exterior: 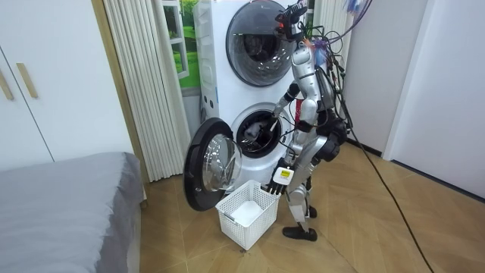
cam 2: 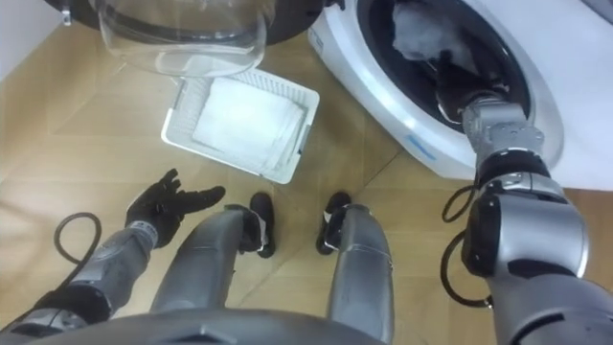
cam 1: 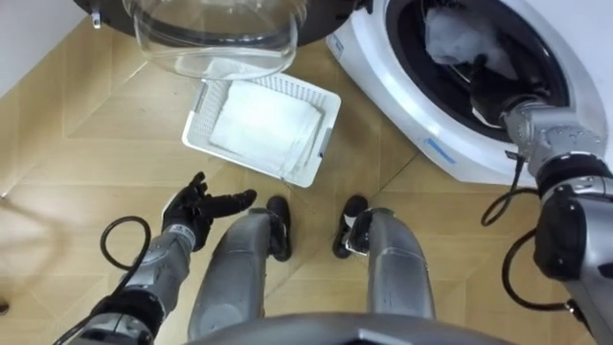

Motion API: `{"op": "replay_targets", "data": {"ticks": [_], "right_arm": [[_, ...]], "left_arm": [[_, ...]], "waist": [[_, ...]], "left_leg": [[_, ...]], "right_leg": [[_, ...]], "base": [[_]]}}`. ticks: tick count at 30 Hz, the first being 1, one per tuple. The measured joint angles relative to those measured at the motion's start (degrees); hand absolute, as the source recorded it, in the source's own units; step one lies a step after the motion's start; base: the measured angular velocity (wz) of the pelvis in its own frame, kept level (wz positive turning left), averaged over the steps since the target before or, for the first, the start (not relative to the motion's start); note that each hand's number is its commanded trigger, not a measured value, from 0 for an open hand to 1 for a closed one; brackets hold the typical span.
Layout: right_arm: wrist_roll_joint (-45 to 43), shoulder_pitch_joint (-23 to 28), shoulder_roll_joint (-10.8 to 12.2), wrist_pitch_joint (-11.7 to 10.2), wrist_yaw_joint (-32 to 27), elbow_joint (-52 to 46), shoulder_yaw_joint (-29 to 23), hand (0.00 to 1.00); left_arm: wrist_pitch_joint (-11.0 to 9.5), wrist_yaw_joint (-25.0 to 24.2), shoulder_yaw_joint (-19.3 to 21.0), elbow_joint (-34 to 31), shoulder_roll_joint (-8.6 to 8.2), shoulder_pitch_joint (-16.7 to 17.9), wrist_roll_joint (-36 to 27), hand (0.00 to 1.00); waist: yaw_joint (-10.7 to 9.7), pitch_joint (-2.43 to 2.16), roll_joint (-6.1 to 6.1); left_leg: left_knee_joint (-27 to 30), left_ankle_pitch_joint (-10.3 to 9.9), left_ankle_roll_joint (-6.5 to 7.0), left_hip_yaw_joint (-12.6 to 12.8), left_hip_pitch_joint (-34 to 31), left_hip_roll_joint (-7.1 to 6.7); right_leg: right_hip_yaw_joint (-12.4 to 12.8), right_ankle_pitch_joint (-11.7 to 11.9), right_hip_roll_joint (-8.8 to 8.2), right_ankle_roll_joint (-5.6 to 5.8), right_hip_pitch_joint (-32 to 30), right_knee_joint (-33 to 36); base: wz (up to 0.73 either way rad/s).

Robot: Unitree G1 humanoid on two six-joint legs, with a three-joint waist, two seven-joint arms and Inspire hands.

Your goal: Put towel into washing machine

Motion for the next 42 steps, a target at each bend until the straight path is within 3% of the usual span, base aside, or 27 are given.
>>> {"op": "replay_targets", "data": {"ticks": [5,11,17,22,25,29,35,39,42], "right_arm": [[0.11,-0.21,0.01,-1.85,-2.23,0.00,-0.51,0.00],[0.12,-0.02,0.01,-2.24,-2.31,0.14,-0.51,0.00],[0.07,0.99,0.04,-3.73,-2.02,0.50,-0.49,0.00],[-2.70,5.26,0.11,-6.32,0.10,0.34,1.03,0.00],[-5.57,9.57,0.18,-8.07,2.45,0.75,5.82,0.00],[-13.15,14.83,1.57,-8.41,6.23,4.32,9.78,0.00],[-36.59,24.62,4.13,-8.65,9.22,10.24,19.36,0.00],[-52.69,30.05,4.42,-8.69,10.14,11.00,20.77,0.00],[-62.25,31.82,4.88,-8.55,11.19,11.54,24.06,0.00]], "left_arm": [[0.07,2.18,-0.12,-1.82,-0.42,0.31,-0.01,0.00],[-0.06,2.26,-0.91,-2.49,-0.77,-0.87,1.15,0.00],[0.04,1.52,-2.84,-1.71,-1.37,-1.23,2.14,0.00],[0.20,0.17,-2.86,1.25,-1.78,-0.82,2.65,0.00],[0.22,0.13,-3.44,3.54,-1.35,-0.81,4.74,0.00],[0.13,0.58,-3.89,7.27,-0.05,-0.74,10.25,0.00],[-0.69,1.21,-2.34,14.19,1.34,-0.74,16.33,0.00],[-1.34,2.20,1.00,15.35,1.57,1.38,20.65,0.00],[-1.32,2.81,2.29,15.35,1.87,3.87,21.48,0.00]], "waist": [[-0.04,0.00,0.00],[-0.03,-0.03,0.04],[1.55,0.03,0.75],[2.90,0.06,2.00],[2.82,0.02,2.29],[3.09,0.01,2.32],[3.54,-0.33,2.85],[3.61,-1.15,3.73],[3.88,-1.53,3.69]], "left_leg": [[-0.04,-0.33,0.59,0.49,-0.01,-0.01],[-0.97,-0.24,0.75,1.20,0.44,0.06],[-2.22,-0.25,0.74,1.59,2.32,0.31],[-4.66,-0.08,0.46,1.44,5.55,0.93],[-6.12,0.14,0.09,0.93,7.17,1.30],[-8.91,0.58,-0.68,0.77,10.56,1.94],[-14.09,1.32,-1.91,0.62,17.69,1.94],[-17.77,1.72,-2.72,0.55,23.25,1.97],[-21.16,2.16,-3.42,0.80,28.03,2.00]], "right_leg": [[0.28,0.32,-0.04,0.59,-0.02,-0.57],[0.36,0.65,-0.03,0.86,0.19,-1.07],[0.88,1.09,0.72,0.96,1.84,-2.73],[0.35,2.30,2.08,1.12,5.77,-6.32],[-0.34,2.78,2.96,1.09,8.15,-8.99],[-0.57,3.95,4.58,0.99,12.11,-13.61],[-0.42,4.35,6.01,1.04,19.07,-18.87],[-1.00,4.61,6.86,0.99,24.60,-22.31],[-0.66,4.79,7.56,0.85,28.84,-24.57]], "base": [[-0.04],[-0.04],[-0.05],[-0.06],[0.00],[-0.08],[-0.03],[-0.01],[-0.07]]}}
